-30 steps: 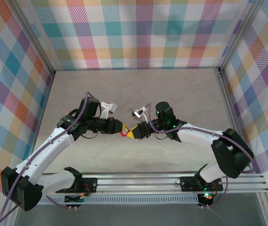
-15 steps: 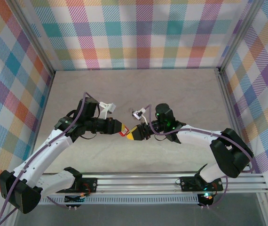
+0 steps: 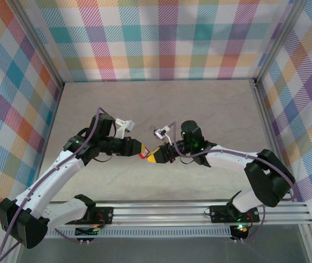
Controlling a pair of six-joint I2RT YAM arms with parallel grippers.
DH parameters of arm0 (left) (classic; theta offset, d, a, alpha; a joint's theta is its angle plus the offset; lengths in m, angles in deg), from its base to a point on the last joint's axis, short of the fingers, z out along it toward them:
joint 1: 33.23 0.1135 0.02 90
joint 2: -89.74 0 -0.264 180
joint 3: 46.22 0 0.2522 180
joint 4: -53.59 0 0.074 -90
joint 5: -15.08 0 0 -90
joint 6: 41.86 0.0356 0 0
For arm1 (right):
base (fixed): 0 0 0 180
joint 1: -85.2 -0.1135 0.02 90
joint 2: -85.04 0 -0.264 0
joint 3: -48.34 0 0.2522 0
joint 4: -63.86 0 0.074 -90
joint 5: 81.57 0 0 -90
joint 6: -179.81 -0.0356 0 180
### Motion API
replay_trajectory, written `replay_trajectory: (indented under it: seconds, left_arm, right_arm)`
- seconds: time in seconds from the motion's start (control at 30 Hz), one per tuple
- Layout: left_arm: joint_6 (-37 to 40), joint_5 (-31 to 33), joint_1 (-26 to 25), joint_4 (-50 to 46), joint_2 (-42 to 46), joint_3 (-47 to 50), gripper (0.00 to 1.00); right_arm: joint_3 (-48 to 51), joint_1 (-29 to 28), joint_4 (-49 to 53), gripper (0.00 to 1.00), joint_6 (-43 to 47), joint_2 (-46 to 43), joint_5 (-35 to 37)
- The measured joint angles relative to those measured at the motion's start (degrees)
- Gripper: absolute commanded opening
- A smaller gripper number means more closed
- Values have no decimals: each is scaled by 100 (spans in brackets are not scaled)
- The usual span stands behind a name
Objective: Lock with the key
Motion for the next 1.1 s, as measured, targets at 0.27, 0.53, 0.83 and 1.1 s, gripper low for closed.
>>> replay_trajectory:
  seconds: [0.27, 0.53, 0.83, 1.1]
  left_arm:
    - [-4, 7, 0, 9, 59, 52, 0]
    - [-142, 26, 2, 50, 149, 153, 0]
    - [-264, 13, 0, 179, 164, 192, 0]
    - [-505, -170, -7, 649, 291, 289, 0]
  right_arm:
    - [2, 9, 72, 8, 17, 0, 131]
    - [63, -39, 68, 10, 13, -55, 273]
    - [195, -116, -420, 21, -170, -57, 372]
    - [328, -306, -949, 21, -280, -70, 509]
